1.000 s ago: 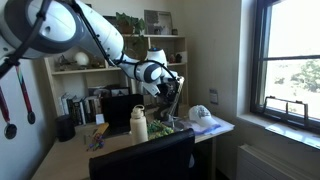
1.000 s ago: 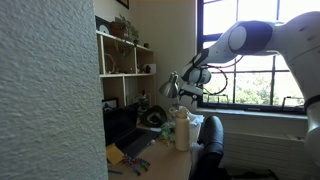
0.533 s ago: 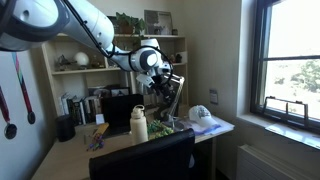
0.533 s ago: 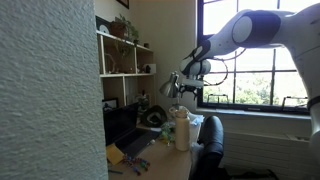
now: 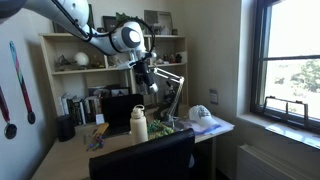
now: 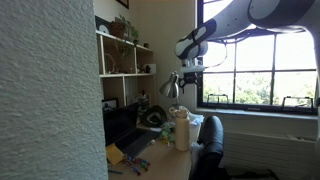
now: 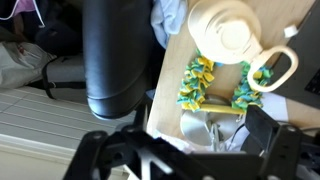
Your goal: Move the yellow and green object to the right side of the desk
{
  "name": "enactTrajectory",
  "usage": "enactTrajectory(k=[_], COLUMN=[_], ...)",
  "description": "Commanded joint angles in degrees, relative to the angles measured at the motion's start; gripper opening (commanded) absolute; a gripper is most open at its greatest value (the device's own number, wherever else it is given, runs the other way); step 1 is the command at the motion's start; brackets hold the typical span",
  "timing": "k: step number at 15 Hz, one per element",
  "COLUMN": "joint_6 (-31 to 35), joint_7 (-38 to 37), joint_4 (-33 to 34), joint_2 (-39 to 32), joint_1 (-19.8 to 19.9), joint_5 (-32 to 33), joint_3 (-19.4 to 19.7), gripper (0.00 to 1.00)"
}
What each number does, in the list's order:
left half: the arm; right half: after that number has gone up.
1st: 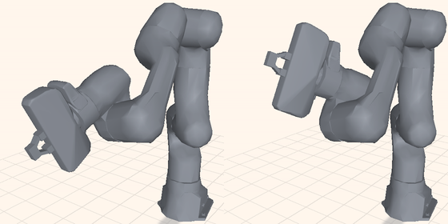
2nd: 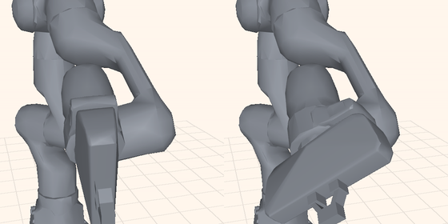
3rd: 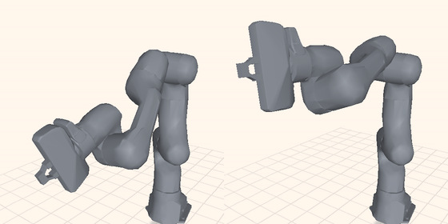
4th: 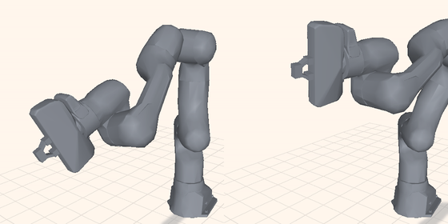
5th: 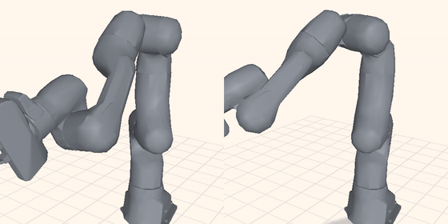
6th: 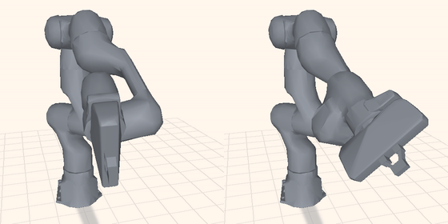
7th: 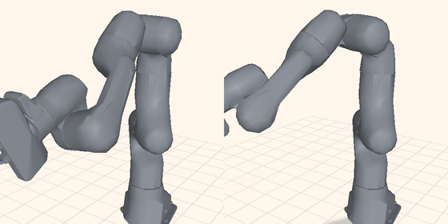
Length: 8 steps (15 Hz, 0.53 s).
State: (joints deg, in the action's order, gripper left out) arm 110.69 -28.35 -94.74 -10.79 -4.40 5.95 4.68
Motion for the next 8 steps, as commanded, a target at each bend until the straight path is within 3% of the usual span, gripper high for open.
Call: enactTrajectory(k=[1, 8], joint_6=[-5.5, -8.6], joint_7=[5.5, 12.1], joint_4=[-4.9, -5.9], joint_2=[7.0, 10.2], joint_1=[-1.8, -7.2], joint_5=[0.3, 1.3], joint_3=[-4.5, -14.0], gripper=[1.00, 1.00])
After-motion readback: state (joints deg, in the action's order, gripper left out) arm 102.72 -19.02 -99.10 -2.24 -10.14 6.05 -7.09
